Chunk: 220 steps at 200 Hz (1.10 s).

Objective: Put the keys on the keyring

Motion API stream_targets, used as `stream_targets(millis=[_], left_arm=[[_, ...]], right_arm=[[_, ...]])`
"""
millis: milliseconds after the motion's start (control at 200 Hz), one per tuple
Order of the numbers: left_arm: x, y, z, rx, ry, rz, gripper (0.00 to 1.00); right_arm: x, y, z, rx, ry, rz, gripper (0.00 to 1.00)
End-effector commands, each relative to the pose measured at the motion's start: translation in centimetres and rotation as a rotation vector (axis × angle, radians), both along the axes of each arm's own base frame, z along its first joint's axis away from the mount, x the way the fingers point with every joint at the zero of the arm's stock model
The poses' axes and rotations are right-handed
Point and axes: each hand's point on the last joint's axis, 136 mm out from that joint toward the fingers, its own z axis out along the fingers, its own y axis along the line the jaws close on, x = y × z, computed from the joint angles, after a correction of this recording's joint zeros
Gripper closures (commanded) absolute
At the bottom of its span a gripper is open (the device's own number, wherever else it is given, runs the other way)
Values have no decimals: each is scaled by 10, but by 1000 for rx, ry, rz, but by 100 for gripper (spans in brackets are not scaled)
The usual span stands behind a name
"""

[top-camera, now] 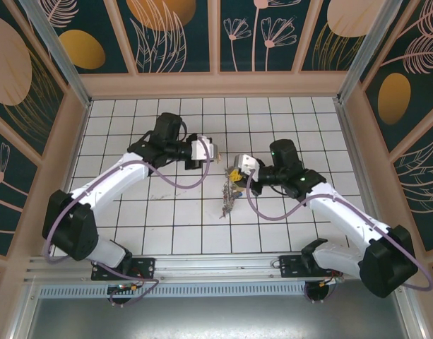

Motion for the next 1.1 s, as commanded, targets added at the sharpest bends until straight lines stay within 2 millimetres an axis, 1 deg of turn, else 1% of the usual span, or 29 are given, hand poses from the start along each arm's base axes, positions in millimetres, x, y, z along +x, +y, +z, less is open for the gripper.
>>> stream_targets(millis=[0,215,260,350,450,460,485,611,791,936,1096], left_arm=[[-9,-5,15,-91,-14,-24,100],[-27,-6,5,-105,-37,-87,100],[-29,-7,5,-105,-46,-103,100],[-30,-8,4,-99,-65,-115,100],[-33,-8,2,-85,-88,-135,100],[-36,-7,-7,-73,-75,-137,100],[-37,-6,-11,-65,-77,-141,100],[-34,-3,-16,-40,-101,-114,100],[-36,-1,-17,-39,-112,-110,100],[-37,0,-17,-41,-123,-112,100],[-39,4,-22,-15,-154,-122,100]], right_arm=[[4,16,15,85,-16,21,100],[11,23,3,43,37,38,100],[10,25,-1,26,61,60,100],[12,28,-2,12,80,76,100],[16,29,0,5,88,75,100],[16,29,0,4,90,75,100],[16,29,0,4,93,77,100],[17,27,4,15,101,74,100],[19,24,11,49,108,62,100],[21,24,12,52,114,57,100],[21,23,15,57,120,61,100]])
